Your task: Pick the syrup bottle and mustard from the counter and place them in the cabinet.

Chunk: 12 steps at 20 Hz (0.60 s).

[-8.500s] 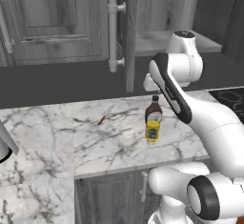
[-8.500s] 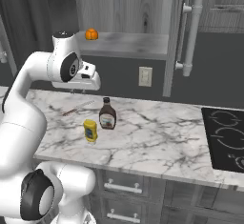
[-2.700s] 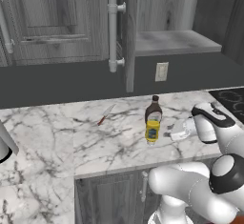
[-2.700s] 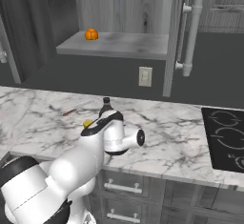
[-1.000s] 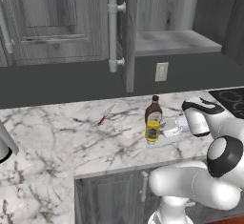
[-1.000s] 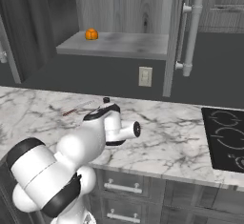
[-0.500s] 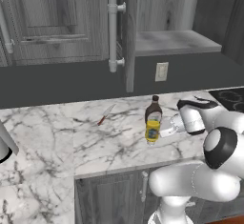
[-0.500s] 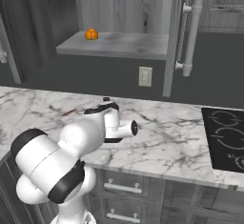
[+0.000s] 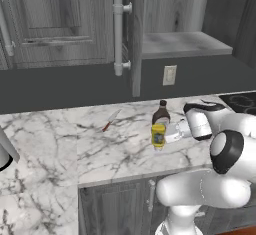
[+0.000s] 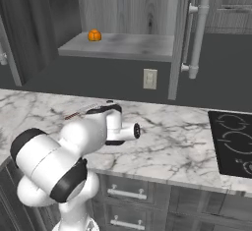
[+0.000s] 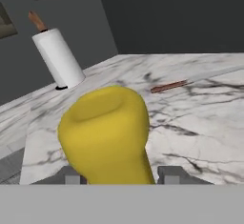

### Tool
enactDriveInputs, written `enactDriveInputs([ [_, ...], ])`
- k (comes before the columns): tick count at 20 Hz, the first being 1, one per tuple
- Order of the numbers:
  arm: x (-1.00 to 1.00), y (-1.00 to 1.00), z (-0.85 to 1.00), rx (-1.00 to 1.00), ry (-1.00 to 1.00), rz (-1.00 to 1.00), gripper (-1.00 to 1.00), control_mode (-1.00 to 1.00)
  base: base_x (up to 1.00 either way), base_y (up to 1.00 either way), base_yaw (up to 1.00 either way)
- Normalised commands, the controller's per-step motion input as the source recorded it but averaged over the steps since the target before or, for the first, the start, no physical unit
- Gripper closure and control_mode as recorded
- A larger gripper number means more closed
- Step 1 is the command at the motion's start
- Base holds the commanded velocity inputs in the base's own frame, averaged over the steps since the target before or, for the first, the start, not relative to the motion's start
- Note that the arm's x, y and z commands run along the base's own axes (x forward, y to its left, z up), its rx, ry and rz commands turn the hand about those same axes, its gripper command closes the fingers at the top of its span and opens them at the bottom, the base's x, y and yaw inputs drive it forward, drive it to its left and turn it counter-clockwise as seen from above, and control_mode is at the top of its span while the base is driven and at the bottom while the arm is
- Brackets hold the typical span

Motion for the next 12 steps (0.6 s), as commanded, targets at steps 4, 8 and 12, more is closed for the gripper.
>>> enactDriveInputs([
  [4, -0.06, 0.03, 0.81, 0.04, -0.05, -0.19, 1.0, -1.0, 0.0, 0.0, 0.0],
  [8, -0.13, 0.0, 0.94, 0.01, -0.07, -0.32, 1.0, -1.0, 0.0, 0.0, 0.0],
  [12, -0.14, 0.0, 1.0, 0.0, -0.06, -0.33, 1.0, -1.0, 0.0, 0.0, 0.0],
])
